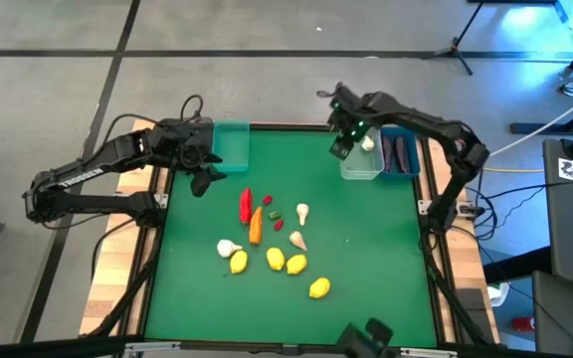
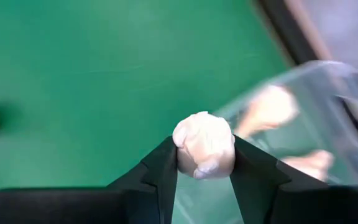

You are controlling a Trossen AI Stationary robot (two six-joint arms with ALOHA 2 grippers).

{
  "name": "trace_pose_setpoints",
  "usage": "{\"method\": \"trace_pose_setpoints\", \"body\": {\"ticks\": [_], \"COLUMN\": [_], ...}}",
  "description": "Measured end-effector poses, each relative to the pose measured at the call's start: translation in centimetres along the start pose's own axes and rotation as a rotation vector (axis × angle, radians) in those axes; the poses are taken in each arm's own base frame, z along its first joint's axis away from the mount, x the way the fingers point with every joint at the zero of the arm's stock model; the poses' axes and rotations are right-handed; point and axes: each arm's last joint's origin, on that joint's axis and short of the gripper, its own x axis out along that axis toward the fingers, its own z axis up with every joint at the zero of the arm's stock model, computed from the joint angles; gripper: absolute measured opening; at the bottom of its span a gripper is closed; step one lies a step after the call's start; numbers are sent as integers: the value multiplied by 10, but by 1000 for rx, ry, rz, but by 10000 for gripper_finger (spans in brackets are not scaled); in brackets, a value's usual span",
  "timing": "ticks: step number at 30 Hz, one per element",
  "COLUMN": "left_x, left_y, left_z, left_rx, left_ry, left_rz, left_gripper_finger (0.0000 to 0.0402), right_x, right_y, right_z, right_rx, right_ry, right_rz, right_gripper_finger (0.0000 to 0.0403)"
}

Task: Sort produce into baskets
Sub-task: Put the garlic into the transparent bin

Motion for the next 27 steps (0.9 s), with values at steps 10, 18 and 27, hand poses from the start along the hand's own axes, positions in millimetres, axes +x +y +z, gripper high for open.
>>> {"method": "trace_pose_setpoints", "body": {"ticks": [10, 18, 27], "left_x": [0, 0, 0], "left_y": [1, 3, 4], "left_z": [0, 0, 1], "left_rx": [-69, -132, -187], "left_ry": [-8, -19, -36], "left_rz": [45, 91, 123], "left_gripper_finger": [267, 267, 267], "right_x": [5, 24, 24], "right_y": [-53, -62, -67], "right_z": [-16, -27, -29], "right_rx": [166, 181, 126], "right_ry": [20, 26, 34], "right_rz": [-75, -89, -124], "right_gripper_finger": [130, 131, 131]}}
